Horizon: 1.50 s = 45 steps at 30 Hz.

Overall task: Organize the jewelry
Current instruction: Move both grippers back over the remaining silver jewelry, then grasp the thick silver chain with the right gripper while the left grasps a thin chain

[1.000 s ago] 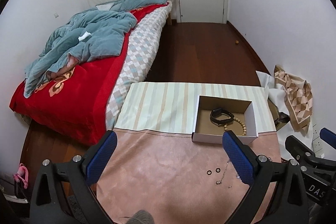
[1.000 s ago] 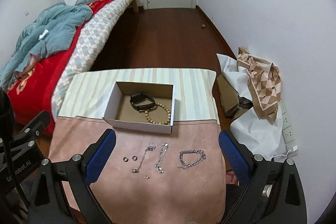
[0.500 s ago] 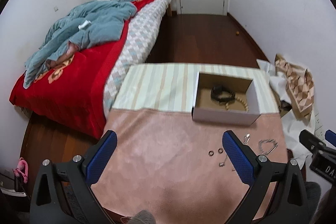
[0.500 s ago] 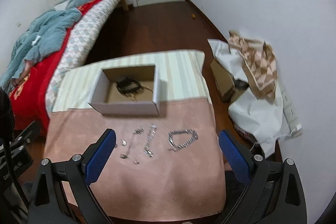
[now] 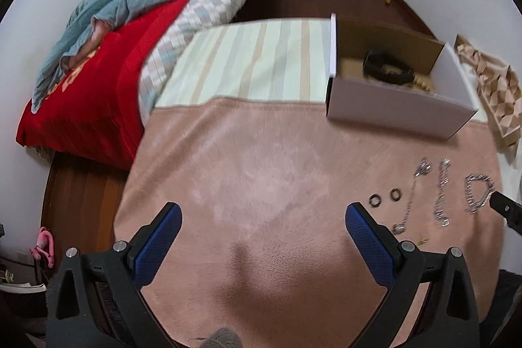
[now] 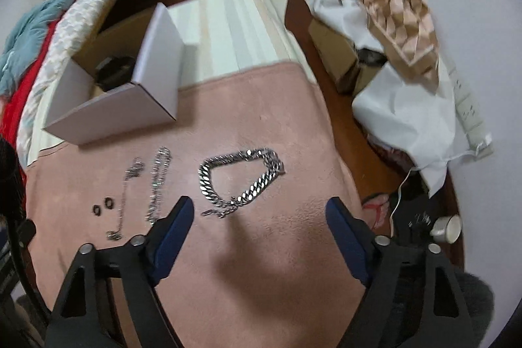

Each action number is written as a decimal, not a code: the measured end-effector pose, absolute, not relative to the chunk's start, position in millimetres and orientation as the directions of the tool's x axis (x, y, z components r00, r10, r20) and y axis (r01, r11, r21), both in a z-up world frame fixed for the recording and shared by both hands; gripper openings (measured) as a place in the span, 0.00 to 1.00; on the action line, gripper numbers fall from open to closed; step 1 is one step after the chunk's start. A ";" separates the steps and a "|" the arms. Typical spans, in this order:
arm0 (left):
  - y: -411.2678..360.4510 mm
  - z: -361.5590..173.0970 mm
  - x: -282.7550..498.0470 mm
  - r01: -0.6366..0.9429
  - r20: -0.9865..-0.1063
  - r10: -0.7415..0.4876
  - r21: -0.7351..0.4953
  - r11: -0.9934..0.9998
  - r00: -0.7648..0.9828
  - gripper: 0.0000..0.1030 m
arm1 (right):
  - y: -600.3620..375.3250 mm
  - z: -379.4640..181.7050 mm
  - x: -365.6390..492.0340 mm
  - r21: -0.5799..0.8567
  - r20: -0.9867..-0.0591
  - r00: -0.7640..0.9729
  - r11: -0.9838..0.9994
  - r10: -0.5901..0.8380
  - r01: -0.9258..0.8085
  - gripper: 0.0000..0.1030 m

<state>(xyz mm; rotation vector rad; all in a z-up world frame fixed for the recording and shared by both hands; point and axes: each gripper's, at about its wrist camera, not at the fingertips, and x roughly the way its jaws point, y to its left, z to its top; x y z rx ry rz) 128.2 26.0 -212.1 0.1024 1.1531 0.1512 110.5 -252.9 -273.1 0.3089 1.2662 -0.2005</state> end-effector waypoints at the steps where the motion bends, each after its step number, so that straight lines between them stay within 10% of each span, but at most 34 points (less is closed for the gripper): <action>1: 26.6 -216.0 129.4 -0.067 -0.904 0.173 0.159 0.985 0.390 0.99 | -252.3 -275.6 111.2 0.133 -0.957 0.287 0.939 0.038 0.318 0.74; 23: 1.5 -250.8 131.0 -0.011 -0.929 0.159 0.165 0.986 0.333 0.99 | -268.9 -306.3 137.3 0.041 -0.944 0.320 0.939 -0.076 0.343 0.64; 25: -0.6 -251.8 131.1 -0.006 -0.930 0.157 0.165 0.986 0.332 0.99 | -265.4 -305.9 140.9 0.026 -0.938 0.335 0.947 -0.088 0.321 0.54; 27: -2.5 -253.2 130.8 -0.001 -0.932 0.154 0.163 0.987 0.327 0.99 | -260.5 -303.9 142.5 0.016 -0.930 0.356 0.958 -0.092 0.287 0.13; 45: -63.2 -266.6 125.4 0.159 -0.951 -0.012 0.039 0.987 0.308 0.91 | -248.4 -301.1 85.5 0.119 -0.948 0.317 0.960 0.034 0.252 0.07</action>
